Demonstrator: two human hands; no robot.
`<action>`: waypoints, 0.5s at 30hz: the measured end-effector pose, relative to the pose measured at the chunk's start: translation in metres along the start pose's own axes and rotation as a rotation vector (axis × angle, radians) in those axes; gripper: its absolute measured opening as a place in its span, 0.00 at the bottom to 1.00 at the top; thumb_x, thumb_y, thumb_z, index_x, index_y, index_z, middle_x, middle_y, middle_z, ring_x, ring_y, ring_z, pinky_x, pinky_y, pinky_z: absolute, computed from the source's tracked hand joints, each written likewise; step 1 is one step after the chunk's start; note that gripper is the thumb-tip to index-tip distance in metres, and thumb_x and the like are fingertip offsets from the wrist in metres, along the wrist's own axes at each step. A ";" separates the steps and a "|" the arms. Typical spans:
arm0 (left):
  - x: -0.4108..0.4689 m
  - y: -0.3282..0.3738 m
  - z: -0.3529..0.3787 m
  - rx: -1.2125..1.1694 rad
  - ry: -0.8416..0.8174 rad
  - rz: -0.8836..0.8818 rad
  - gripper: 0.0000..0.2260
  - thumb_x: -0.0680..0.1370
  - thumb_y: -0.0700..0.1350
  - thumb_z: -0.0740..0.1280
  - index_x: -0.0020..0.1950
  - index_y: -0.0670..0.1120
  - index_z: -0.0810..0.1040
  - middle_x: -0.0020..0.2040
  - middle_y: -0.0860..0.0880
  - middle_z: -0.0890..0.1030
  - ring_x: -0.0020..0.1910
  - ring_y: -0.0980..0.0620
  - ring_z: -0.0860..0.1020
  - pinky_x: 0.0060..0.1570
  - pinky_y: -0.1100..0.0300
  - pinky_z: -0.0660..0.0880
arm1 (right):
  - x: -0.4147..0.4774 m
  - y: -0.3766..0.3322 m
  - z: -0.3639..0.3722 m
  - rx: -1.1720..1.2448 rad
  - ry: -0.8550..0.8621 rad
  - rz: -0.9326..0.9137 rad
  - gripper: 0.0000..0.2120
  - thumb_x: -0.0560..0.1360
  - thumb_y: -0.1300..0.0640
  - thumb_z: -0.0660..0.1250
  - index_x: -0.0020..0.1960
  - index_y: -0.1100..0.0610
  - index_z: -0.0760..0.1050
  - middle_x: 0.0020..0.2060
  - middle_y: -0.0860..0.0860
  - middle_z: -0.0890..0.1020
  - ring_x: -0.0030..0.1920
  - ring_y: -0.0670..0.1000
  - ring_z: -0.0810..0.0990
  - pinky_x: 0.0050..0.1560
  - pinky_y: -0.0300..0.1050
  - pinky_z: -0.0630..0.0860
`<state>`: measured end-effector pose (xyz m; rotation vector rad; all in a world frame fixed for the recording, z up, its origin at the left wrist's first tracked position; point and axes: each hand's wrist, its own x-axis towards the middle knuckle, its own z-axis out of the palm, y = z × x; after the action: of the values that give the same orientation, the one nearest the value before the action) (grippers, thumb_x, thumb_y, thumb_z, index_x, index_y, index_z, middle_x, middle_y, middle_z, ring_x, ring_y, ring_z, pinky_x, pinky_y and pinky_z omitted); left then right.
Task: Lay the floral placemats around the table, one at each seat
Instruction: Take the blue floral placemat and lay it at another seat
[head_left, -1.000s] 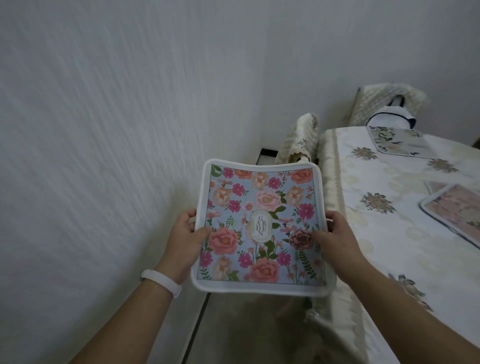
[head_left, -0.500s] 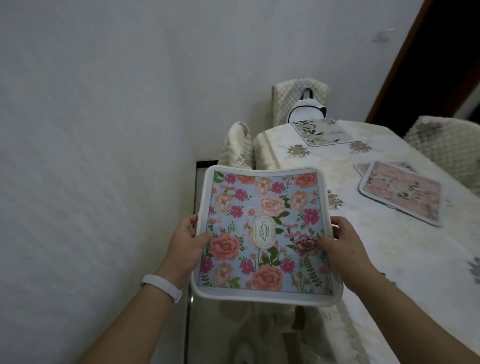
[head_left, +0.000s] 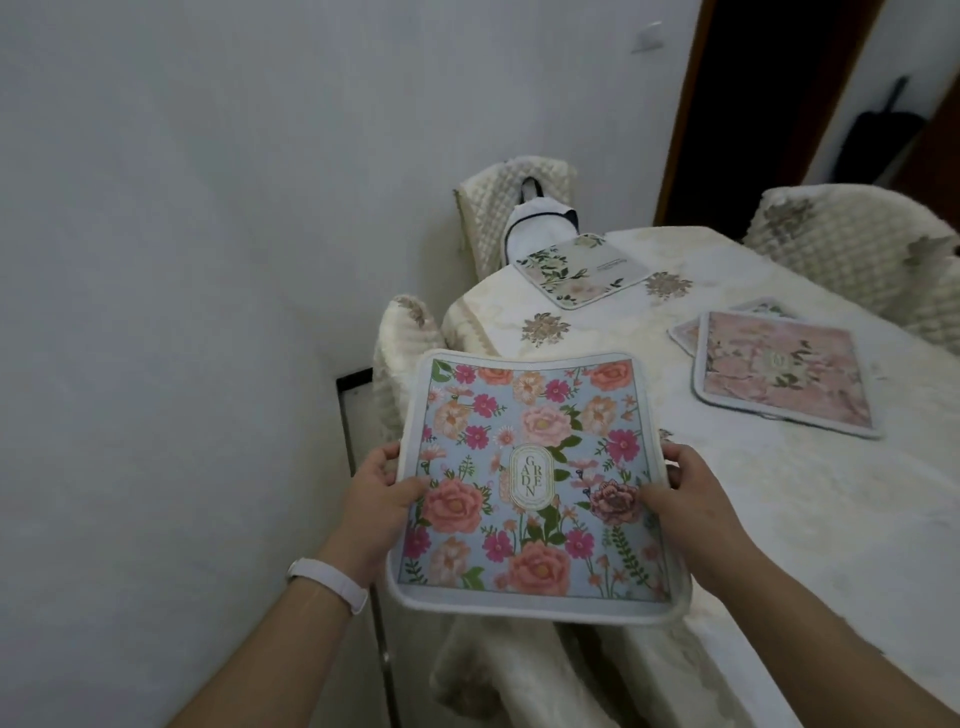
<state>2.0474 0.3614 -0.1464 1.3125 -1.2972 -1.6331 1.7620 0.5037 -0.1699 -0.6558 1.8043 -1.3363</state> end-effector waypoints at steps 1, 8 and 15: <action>0.012 0.004 0.012 0.010 -0.034 -0.007 0.14 0.76 0.33 0.67 0.59 0.47 0.73 0.49 0.42 0.85 0.44 0.39 0.85 0.38 0.46 0.82 | 0.003 0.000 -0.008 0.006 0.036 0.004 0.15 0.74 0.62 0.69 0.52 0.43 0.71 0.47 0.51 0.83 0.37 0.50 0.87 0.30 0.44 0.82; 0.083 0.005 0.116 0.238 -0.321 -0.032 0.12 0.77 0.36 0.68 0.56 0.49 0.74 0.47 0.45 0.86 0.42 0.42 0.85 0.37 0.48 0.82 | -0.001 0.037 -0.074 0.080 0.335 0.110 0.13 0.75 0.59 0.69 0.53 0.45 0.71 0.47 0.49 0.83 0.37 0.47 0.86 0.33 0.46 0.81; 0.128 -0.029 0.195 0.407 -0.593 -0.103 0.11 0.77 0.39 0.68 0.56 0.51 0.73 0.45 0.46 0.86 0.41 0.43 0.85 0.36 0.49 0.82 | -0.020 0.079 -0.095 0.158 0.607 0.232 0.13 0.75 0.60 0.68 0.51 0.43 0.70 0.46 0.47 0.83 0.35 0.45 0.85 0.30 0.41 0.78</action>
<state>1.8278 0.3083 -0.2117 1.1666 -2.0276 -1.9912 1.6978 0.5959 -0.2253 0.0660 2.1258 -1.6016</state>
